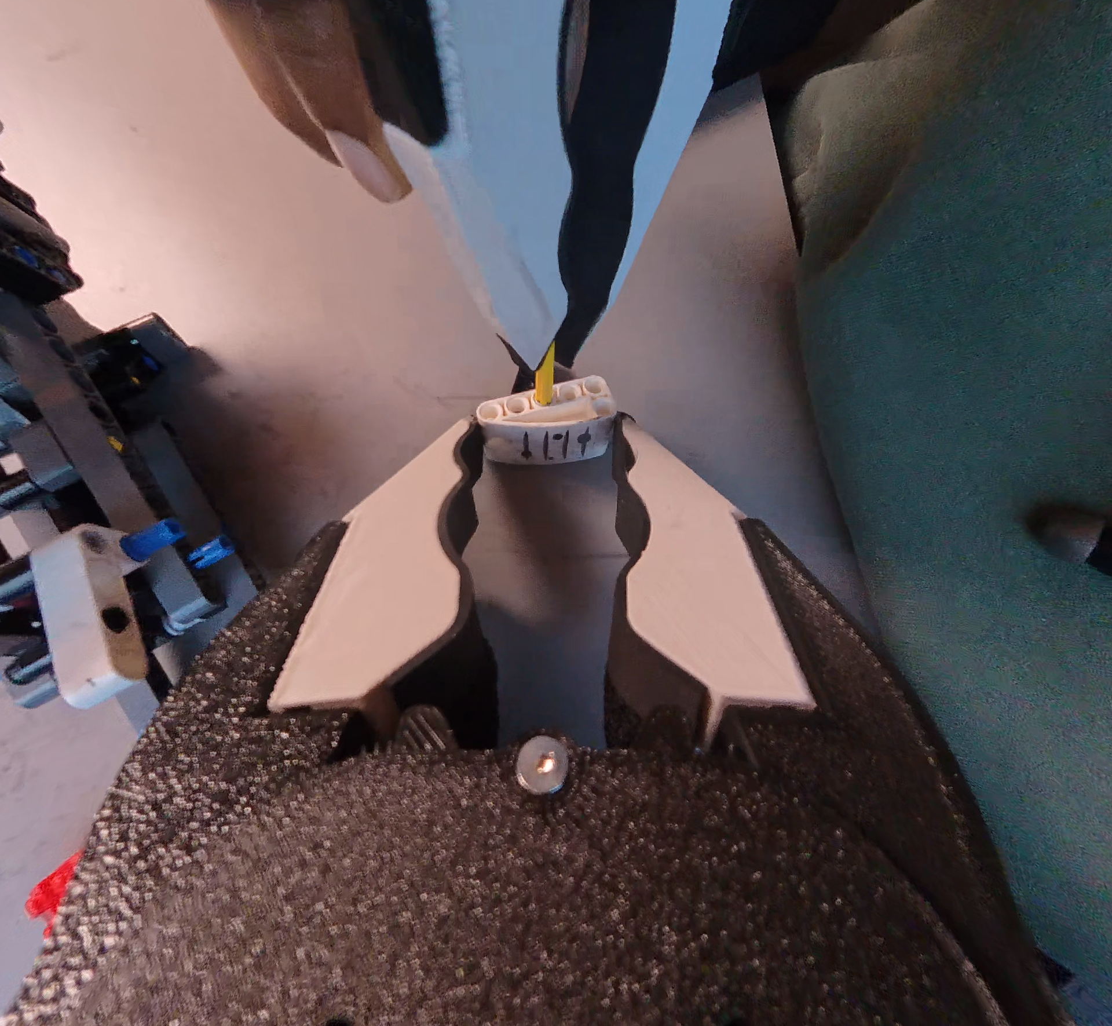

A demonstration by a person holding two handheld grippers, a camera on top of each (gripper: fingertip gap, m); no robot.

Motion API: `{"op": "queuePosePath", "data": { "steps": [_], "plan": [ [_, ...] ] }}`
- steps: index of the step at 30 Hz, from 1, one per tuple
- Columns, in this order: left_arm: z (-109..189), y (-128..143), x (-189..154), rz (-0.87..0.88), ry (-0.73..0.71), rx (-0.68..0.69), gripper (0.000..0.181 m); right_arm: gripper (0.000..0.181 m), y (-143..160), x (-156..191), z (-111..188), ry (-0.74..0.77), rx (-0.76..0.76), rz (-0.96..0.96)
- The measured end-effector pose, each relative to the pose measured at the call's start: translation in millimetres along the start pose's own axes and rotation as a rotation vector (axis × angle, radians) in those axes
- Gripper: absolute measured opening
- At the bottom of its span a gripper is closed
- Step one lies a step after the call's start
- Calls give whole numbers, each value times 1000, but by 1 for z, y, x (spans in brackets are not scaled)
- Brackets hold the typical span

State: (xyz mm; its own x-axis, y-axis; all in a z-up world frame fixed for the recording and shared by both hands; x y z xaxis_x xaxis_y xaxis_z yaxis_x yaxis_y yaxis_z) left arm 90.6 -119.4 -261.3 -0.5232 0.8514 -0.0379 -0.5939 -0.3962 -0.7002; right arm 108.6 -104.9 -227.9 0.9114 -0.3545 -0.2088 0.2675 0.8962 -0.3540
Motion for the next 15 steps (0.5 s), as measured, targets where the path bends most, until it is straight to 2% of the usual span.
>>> {"op": "queuePosePath", "data": {
  "steps": [6, 15],
  "plan": [
    [-5, -5, -1, -49, -42, 36, 42, 2, 3, 6, 2, 47, 19, -41],
    [-10, -11, -4, -54, -32, 57, 41, 2, 4, 11, 4, -12, 129, 17]
  ]
}}
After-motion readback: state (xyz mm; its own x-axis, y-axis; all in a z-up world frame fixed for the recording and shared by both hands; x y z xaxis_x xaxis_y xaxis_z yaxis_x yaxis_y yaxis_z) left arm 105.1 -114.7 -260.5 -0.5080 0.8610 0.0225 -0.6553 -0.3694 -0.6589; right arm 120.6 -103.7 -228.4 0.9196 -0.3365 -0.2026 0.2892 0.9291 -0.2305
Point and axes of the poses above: each gripper's, where its closed fingertips meet, z back along the fingers, y out of its underside, x = y × z across the jaws, the point moved 2 cm from there along z, back along the fingers, and after that the axes turned 4 degrees about -y, right-handed, at the moved point
